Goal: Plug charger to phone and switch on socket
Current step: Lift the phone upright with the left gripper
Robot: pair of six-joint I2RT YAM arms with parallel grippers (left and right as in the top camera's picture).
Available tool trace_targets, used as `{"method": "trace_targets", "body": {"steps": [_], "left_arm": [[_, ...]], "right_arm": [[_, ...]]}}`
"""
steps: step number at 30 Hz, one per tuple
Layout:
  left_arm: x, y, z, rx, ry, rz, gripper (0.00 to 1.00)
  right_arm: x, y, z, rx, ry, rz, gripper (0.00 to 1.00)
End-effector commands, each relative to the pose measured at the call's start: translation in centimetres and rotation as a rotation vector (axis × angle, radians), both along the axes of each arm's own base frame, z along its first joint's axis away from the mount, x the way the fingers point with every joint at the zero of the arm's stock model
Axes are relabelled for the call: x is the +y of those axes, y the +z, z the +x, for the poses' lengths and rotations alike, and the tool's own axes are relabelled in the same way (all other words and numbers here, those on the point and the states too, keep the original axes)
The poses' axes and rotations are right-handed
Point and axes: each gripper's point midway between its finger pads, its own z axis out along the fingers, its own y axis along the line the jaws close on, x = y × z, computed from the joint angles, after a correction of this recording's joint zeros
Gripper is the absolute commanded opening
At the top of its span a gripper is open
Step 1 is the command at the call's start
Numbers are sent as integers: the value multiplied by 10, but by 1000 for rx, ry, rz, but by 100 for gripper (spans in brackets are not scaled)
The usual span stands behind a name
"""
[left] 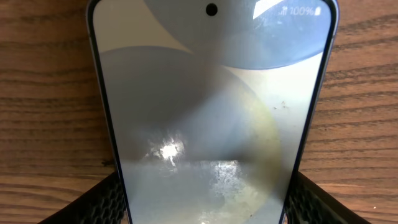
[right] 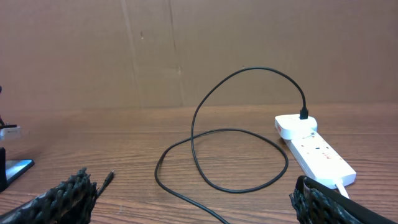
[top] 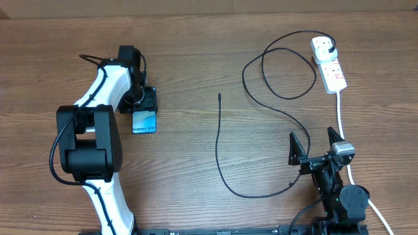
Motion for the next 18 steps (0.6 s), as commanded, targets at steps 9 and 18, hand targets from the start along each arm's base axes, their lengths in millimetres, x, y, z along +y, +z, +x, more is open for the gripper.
{"method": "trace_targets", "body": {"steps": [9,18], "left_arm": [[5,8,0,27,11,22,47],[5,46,20,-15,11,21,44]], "right_arm": [[0,-2,0,-2,-5,-1,100],[0,-2,0,-2,-5,-1,100]]}}
